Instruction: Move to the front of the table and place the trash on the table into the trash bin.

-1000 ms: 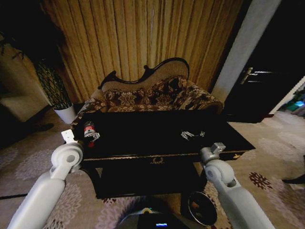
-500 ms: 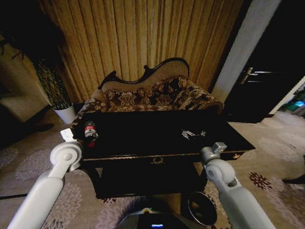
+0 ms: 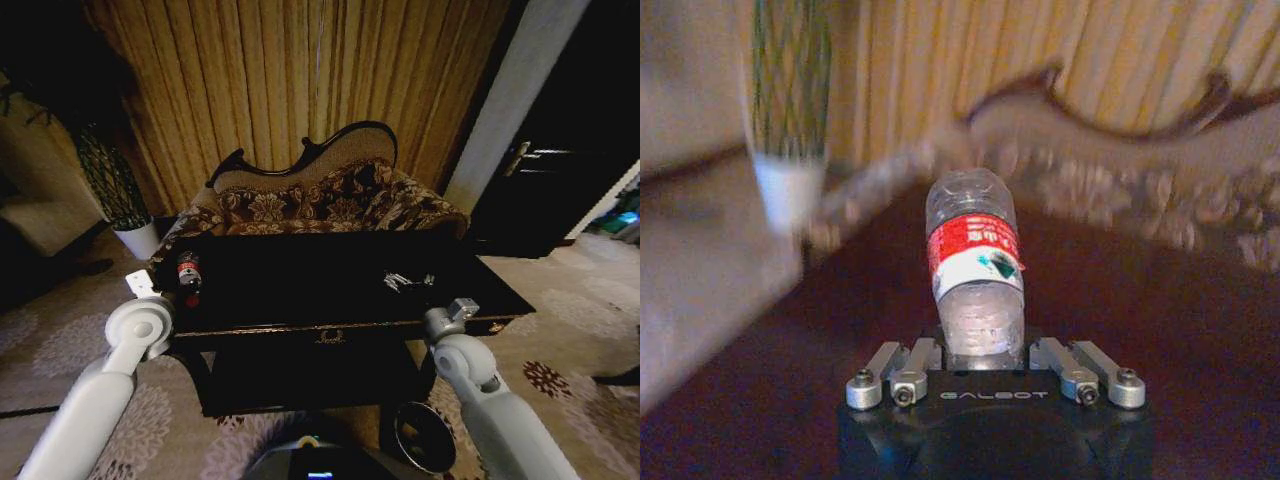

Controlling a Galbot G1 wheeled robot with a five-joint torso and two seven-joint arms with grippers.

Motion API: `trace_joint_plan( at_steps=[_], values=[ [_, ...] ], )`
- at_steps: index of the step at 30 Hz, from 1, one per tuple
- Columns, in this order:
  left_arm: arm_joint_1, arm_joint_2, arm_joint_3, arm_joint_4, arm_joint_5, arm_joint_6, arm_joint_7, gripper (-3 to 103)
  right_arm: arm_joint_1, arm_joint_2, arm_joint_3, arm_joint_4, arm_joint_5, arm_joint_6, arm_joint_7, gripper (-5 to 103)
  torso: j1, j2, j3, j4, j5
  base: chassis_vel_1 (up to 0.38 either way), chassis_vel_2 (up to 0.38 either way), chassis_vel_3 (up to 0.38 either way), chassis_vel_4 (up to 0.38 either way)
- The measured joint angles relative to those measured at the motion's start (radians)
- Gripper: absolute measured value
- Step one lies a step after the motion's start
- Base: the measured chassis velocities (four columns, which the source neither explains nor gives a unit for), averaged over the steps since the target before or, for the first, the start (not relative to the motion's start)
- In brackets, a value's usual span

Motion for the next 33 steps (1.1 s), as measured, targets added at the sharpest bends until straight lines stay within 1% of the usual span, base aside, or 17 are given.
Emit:
trace_joint_plan(
  at_steps=[1,2,3,4,6,7,8,10,11,13,17,18,20,22,25,30,33],
  values=[
    [0.007,0.003,-0.006,0.0,0.044,-0.009,0.039,33,-0.001,-0.003,0.0,0.008,0.004,-0.002,0.003,100,0.0,0.0,0.0,0.0002,-0.0001,0.0,0.0,0.0,0.0],
    [0.021,0.015,-0.021,0.0,0.163,-0.045,0.14,33,-0.006,-0.015,0.001,0.03,0.014,-0.006,0.009,100,0.0,0.0,0.0,0.0002,-0.0001,0.0,0.0,0.0,0.0],
    [0.026,0.021,-0.028,0.0,0.214,-0.065,0.191,33,-0.007,-0.022,0.0,0.041,0.022,-0.007,0.013,100,0.0,0.0,0.0,0.0,0.0,0.0,0.0,0.0,0.0],
    [0.026,0.021,-0.028,0.0,0.214,-0.065,0.191,33,-0.007,-0.022,0.0,0.041,0.022,-0.007,0.013,100,0.0,0.0,0.0,0.0,0.0,0.0,0.0,0.0,0.0],
    [0.031,0.042,-0.043,-0.005,0.318,-0.127,0.326,33,-0.001,-0.054,-0.009,0.083,0.081,-0.011,0.049,100,0.0,0.0,0.0,-0.0001,0.0001,0.0,0.0,0.0,0.0],
    [0.031,0.053,-0.046,-0.006,0.35,-0.157,0.368,33,0.003,-0.072,-0.011,0.099,0.111,-0.013,0.061,100,0.0,0.0,0.0,-0.0001,0.0003,0.0,0.0,0.0,0.0],
    [0.031,0.053,-0.046,-0.006,0.35,-0.157,0.368,33,0.003,-0.072,-0.011,0.099,0.111,-0.013,0.061,100,0.0,0.0,0.0,-0.0001,0.0003,0.0,0.0,0.0,0.0],
    [0.031,0.08,-0.055,-0.006,0.424,-0.226,0.48,33,0.011,-0.127,-0.011,0.14,0.193,-0.022,0.072,100,0.0,0.0,0.0,-0.0001,0.0001,0.0,0.0,0.0,0.0],
    [0.031,0.08,-0.055,-0.006,0.424,-0.226,0.48,33,0.011,-0.127,-0.011,0.14,0.193,-0.022,0.072,100,0.0,0.0,0.0,-0.0001,0.0001,0.0,0.0,0.0,0.0],
    [0.025,0.125,-0.069,-0.023,0.45,-0.275,0.581,33,0.02,-0.199,-0.008,0.182,0.281,-0.033,0.074,100,0.0,0.0,0.0,0.0001,0.0,0.0,0.0,0.0,0.0],
    [0.011,0.156,-0.069,-0.031,0.451,-0.303,0.632,33,0.032,-0.24,-0.007,0.199,0.333,-0.039,0.072,100,0.0,0.0,0.0,0.0,0.0002,0.0,0.0,0.0,0.0],
    [-0.019,0.194,-0.052,-0.031,0.451,-0.344,0.689,33,0.059,-0.293,-0.013,0.215,0.41,-0.047,0.071,100,0.0,0.0,0.0,0.0,0.0002,0.0,0.0,0.0,0.0],
    [-0.077,0.235,-0.002,-0.015,0.45,-0.405,0.748,33,0.096,-0.347,-0.032,0.227,0.499,-0.052,0.069,100,0.0,0.0,0.0,-0.0001,0.0002,0.0,0.0,0.0,0.0],
    [-0.109,0.25,0.028,-0.002,0.452,-0.434,0.773,33,0.111,-0.364,-0.042,0.231,0.537,-0.053,0.067,100,0.0,0.0,0.0,0.0,0.0005,0.0,0.0,0.0,0.0],
    [-0.224,0.277,0.145,0.049,0.459,-0.495,0.839,33,0.163,-0.401,-0.063,0.235,0.662,-0.054,0.022,100,0.0,0.0,0.0,-0.0003,0.0001,0.0,0.0,0.0,0.0],
    [-0.29,0.289,0.237,0.067,0.459,-0.509,0.855,33,0.21,-0.411,-0.075,0.221,0.729,-0.054,-0.008,100,0.0,0.0,0.0,-0.0001,0.0003,0.0,0.0,0.0,0.0],
    [-0.351,0.296,0.346,0.055,0.463,-0.524,0.859,33,0.274,-0.423,-0.085,0.203,0.802,-0.054,-0.042,100,0.0,0.0,0.0,0.0,0.0001,0.0,0.0,0.0,0.0]
  ],
)
